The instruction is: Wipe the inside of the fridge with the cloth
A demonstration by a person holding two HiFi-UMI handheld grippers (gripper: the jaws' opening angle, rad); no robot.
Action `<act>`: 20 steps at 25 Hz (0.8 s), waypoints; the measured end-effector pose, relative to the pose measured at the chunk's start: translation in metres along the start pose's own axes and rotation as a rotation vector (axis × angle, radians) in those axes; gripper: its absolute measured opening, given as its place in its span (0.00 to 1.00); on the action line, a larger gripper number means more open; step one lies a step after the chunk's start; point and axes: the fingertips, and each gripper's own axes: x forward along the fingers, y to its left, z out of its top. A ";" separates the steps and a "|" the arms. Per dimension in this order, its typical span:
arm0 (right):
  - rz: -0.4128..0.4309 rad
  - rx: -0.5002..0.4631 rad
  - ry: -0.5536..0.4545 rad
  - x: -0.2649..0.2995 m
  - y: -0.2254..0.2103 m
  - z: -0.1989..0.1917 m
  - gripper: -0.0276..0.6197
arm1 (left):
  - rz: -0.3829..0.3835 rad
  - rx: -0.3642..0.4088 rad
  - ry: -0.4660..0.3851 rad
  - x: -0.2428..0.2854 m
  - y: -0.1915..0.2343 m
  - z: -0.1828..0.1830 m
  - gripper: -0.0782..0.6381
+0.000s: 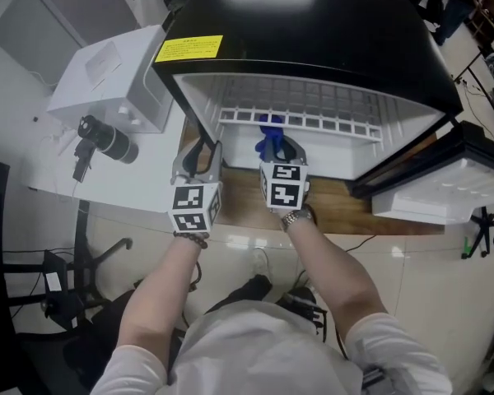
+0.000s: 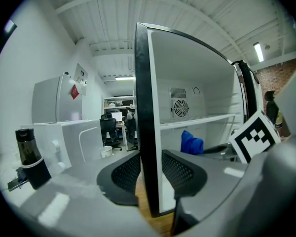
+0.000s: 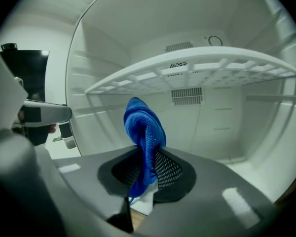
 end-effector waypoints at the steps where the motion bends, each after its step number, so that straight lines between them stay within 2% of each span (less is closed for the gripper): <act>1: 0.021 0.001 0.003 0.002 0.012 -0.001 0.14 | -0.004 0.000 0.001 0.000 0.000 0.000 0.29; 6: 0.114 0.021 0.025 0.013 0.060 -0.013 0.14 | -0.024 0.016 0.006 0.002 0.001 -0.002 0.29; 10: 0.149 0.011 0.074 0.024 0.081 -0.037 0.14 | -0.031 0.013 0.017 0.000 0.000 -0.001 0.29; 14: 0.138 -0.008 0.122 0.032 0.082 -0.060 0.14 | -0.032 0.015 0.003 0.000 0.001 0.001 0.29; 20: 0.086 -0.027 0.155 0.032 0.064 -0.073 0.14 | -0.034 0.015 -0.004 0.001 0.001 0.000 0.29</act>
